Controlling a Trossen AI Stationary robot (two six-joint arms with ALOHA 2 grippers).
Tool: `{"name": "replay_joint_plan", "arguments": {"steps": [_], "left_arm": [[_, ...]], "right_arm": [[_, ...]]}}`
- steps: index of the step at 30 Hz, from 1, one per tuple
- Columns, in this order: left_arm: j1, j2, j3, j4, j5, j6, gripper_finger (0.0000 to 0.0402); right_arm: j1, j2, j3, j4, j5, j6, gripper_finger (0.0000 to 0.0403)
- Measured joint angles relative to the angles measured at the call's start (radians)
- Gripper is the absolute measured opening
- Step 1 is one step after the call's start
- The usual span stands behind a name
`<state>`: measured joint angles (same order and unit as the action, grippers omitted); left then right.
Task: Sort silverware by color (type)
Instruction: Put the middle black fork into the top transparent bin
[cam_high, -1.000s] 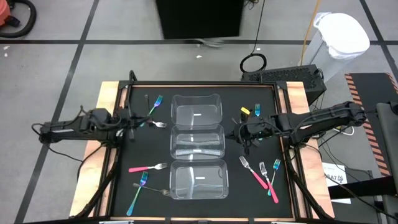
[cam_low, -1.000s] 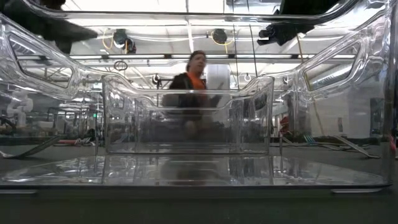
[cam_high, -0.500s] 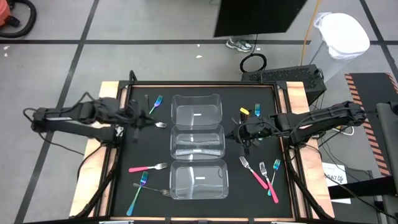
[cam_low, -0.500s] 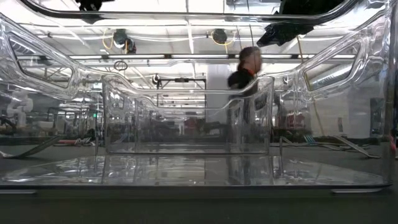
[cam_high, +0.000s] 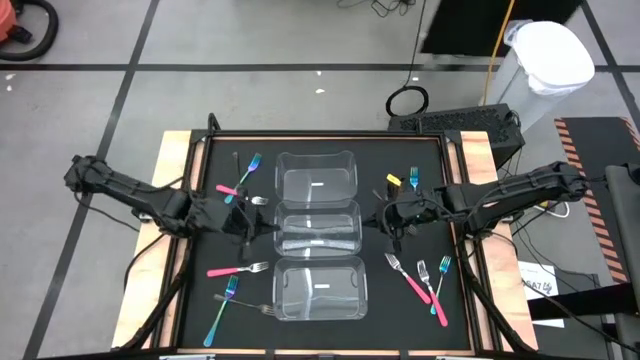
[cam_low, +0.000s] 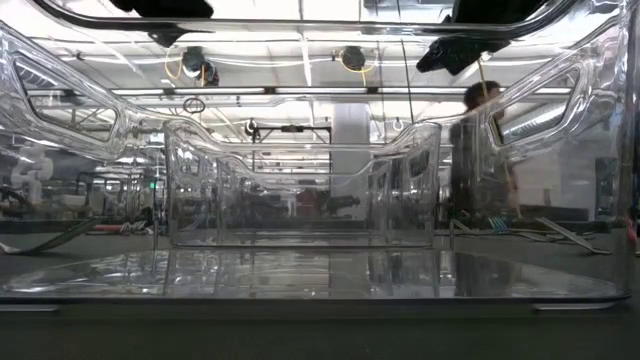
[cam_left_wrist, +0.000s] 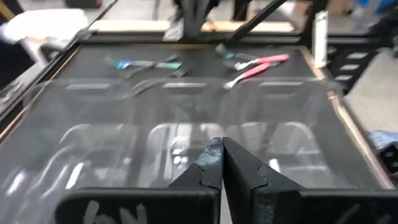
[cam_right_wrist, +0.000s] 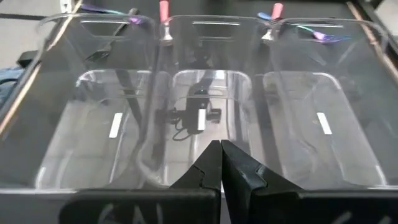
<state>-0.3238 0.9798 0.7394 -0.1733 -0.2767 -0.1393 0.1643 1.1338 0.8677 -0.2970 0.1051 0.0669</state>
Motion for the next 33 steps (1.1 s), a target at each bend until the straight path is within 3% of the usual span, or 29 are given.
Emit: {"name": "replay_joint_plan", "arguments": {"steps": [12,20,27,33], "left_arm": [[-0.021,0.007,-0.012,0.028,-0.024,0.014,0.0012],[-0.041,0.032,-0.012,0.027,-0.024,-0.012,0.0012],[-0.052,0.054,-0.012,0.035,-0.024,-0.012,0.0012],[-0.052,0.082,-0.012,0.034,-0.024,-0.016,0.0012]], "right_arm": [[0.041,0.065,0.000,-0.059,0.003,0.001,0.0000],[0.046,0.065,0.000,-0.172,0.033,0.097,0.0000],[0.057,0.058,0.000,-0.372,0.189,0.232,0.0000],[0.056,0.058,-0.028,-0.384,0.403,0.255,0.0000]]}}
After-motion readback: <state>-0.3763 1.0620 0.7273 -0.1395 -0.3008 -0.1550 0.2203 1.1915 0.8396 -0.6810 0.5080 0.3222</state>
